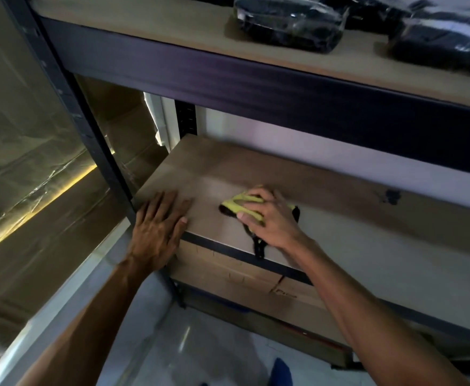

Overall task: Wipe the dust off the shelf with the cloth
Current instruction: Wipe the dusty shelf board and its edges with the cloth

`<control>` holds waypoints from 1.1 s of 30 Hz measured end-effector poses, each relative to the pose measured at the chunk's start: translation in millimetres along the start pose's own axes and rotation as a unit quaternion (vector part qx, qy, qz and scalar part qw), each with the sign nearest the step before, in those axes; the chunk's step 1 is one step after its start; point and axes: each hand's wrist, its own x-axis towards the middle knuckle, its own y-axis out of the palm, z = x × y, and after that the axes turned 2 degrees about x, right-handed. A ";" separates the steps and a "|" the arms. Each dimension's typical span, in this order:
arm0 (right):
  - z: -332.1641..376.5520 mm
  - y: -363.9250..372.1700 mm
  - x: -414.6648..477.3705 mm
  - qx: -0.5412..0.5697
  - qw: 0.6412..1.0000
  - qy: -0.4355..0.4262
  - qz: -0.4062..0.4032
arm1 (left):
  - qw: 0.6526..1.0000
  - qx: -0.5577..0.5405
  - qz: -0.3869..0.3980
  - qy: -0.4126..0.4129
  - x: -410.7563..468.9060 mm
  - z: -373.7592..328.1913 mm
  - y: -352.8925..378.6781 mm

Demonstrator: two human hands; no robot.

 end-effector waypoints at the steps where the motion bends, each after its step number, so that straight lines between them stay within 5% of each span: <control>1: 8.0 3.7 -5.0 0.005 1.000 -0.012 0.001 | 1.000 0.001 0.000 -0.001 -0.5 -0.5 -0.1; 7: 60.5 13.5 -51.4 0.049 0.995 -0.091 0.000 | 0.998 -0.018 -0.039 0.039 -4.5 -8.8 9.8; 12: 91.5 11.2 -93.3 0.131 0.978 -0.119 0.110 | 0.997 -0.013 -0.066 0.046 -12.3 -17.8 18.5; 16: 66.9 -18.8 -81.8 0.235 0.969 -0.028 -0.063 | 0.996 -0.027 -0.071 0.039 -21.0 -24.5 18.0; 19: 21.1 -35.3 -41.8 0.135 0.968 0.082 -0.197 | 0.995 -0.038 -0.086 0.018 -24.9 -34.7 22.6; 22: -14.3 -27.7 -19.1 0.019 0.969 0.193 -0.152 | 0.995 -0.033 -0.091 0.007 -27.0 -41.0 27.9; 25: -3.6 -6.0 -29.2 -0.069 0.986 0.115 -0.096 | 0.995 -0.032 -0.095 0.004 -28.4 -40.5 27.8; 33: 63.4 -7.5 -84.1 0.123 0.985 -0.111 0.052 | 0.991 -0.037 -0.127 0.007 -31.6 -45.0 24.6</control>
